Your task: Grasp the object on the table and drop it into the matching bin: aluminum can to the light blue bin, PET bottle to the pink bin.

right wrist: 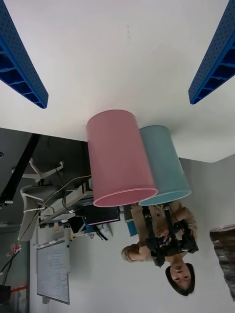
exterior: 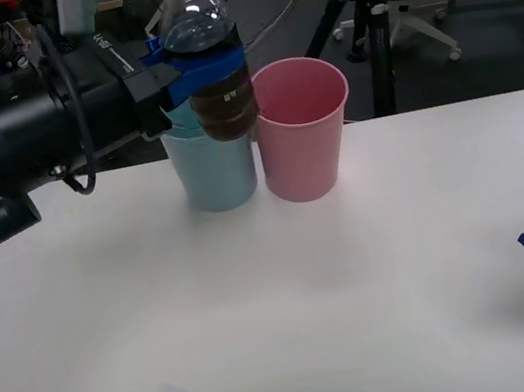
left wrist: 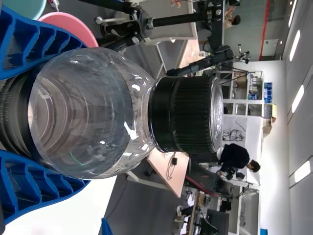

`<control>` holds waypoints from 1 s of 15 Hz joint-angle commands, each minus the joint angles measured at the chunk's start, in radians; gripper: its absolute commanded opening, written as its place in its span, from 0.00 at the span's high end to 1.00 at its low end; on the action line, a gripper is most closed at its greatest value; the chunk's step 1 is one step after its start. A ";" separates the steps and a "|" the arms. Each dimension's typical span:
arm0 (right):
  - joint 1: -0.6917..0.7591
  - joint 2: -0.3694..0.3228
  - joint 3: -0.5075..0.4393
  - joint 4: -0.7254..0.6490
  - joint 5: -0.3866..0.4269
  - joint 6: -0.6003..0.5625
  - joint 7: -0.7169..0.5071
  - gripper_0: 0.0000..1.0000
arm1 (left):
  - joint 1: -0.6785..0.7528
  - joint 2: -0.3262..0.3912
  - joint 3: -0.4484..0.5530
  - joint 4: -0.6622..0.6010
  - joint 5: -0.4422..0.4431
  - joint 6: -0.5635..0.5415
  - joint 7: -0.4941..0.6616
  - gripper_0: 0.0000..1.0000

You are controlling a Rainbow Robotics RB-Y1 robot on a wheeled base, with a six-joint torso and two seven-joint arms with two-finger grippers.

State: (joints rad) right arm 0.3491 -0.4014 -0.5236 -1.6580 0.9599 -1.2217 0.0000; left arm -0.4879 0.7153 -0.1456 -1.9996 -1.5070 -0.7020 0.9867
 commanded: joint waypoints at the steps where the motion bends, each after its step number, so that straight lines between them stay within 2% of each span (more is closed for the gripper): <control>1: 0.000 0.000 0.000 0.000 0.000 0.000 0.000 0.00 | -0.064 -0.066 -0.008 0.073 -0.072 0.002 0.017 1.00; 7: 0.000 0.000 0.000 0.000 0.000 0.000 0.000 0.00 | -0.221 -0.192 -0.045 0.274 -0.194 0.002 0.029 0.98; 15: 0.000 0.000 0.000 0.000 0.000 0.000 0.000 0.00 | -0.383 -0.404 -0.051 0.565 -0.440 0.029 0.027 0.97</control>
State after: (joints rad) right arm 0.3491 -0.4014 -0.5236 -1.6580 0.9599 -1.2217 0.0000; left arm -0.8645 0.3290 -0.1964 -1.4556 -1.9236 -0.6830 1.0131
